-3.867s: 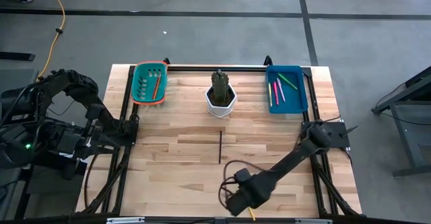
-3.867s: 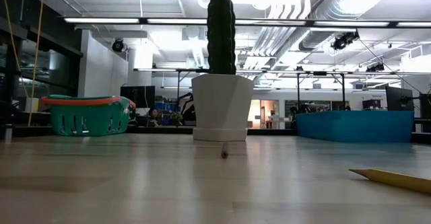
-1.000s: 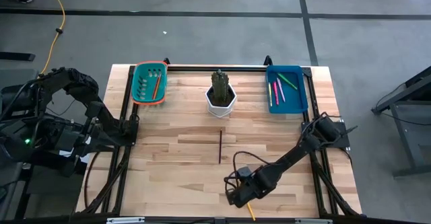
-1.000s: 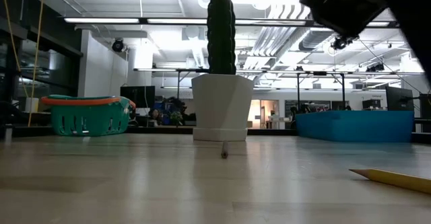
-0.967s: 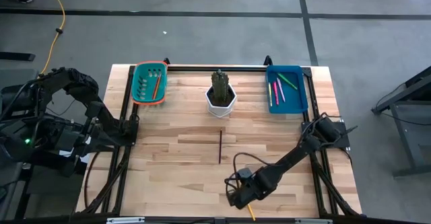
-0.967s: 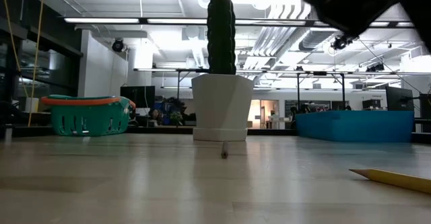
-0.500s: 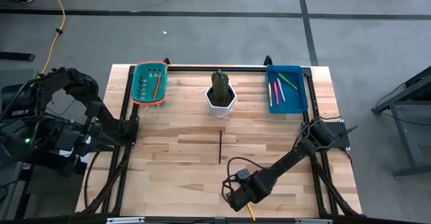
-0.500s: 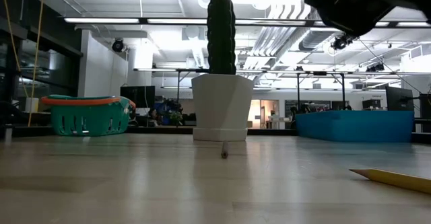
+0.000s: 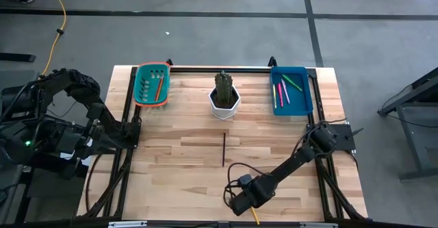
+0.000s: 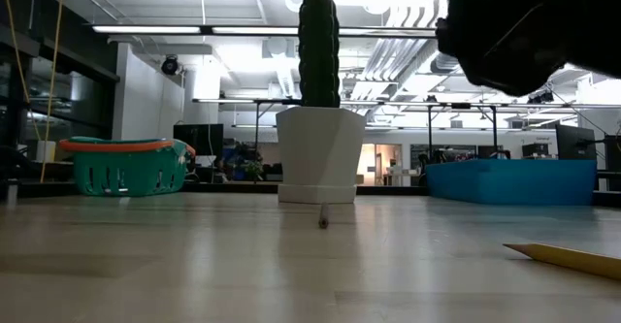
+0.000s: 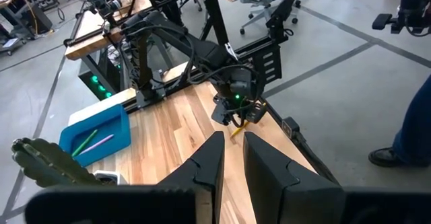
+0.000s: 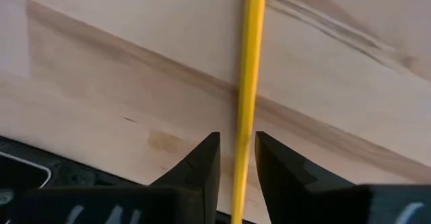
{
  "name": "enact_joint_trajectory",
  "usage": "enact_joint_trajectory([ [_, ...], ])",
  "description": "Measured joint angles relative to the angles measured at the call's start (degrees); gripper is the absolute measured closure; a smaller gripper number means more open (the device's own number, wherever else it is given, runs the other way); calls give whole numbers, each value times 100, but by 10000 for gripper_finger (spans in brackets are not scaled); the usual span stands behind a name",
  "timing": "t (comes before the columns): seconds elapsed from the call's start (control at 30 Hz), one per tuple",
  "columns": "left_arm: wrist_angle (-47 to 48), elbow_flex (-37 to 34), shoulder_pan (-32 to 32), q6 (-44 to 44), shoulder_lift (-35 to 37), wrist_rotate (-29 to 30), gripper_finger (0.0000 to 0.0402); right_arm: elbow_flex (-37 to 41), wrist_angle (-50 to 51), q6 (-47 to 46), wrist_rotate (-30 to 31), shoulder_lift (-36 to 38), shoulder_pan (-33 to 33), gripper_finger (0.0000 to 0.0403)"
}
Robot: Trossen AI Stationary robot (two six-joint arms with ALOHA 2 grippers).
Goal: Sort pens & pencils
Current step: Put the yellow pencil into the green bin
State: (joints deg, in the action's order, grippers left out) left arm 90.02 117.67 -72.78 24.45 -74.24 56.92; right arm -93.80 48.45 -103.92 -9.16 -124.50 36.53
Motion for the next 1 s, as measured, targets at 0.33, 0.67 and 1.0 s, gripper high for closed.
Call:
enact_joint_trajectory([
  [0.33, 0, 0, -1, 2, 0, -37, 355, 0, 19, 88, -55, -53, -54, 320],
  [0.67, 0, 0, 0, 4, 0, -39, 355, 0, 211, 245, -245, -126, -192, 320],
  [1.0, 0, 0, 0, 5, 0, -37, 355, 0, 360, 350, -272, -126, -219, 320],
])
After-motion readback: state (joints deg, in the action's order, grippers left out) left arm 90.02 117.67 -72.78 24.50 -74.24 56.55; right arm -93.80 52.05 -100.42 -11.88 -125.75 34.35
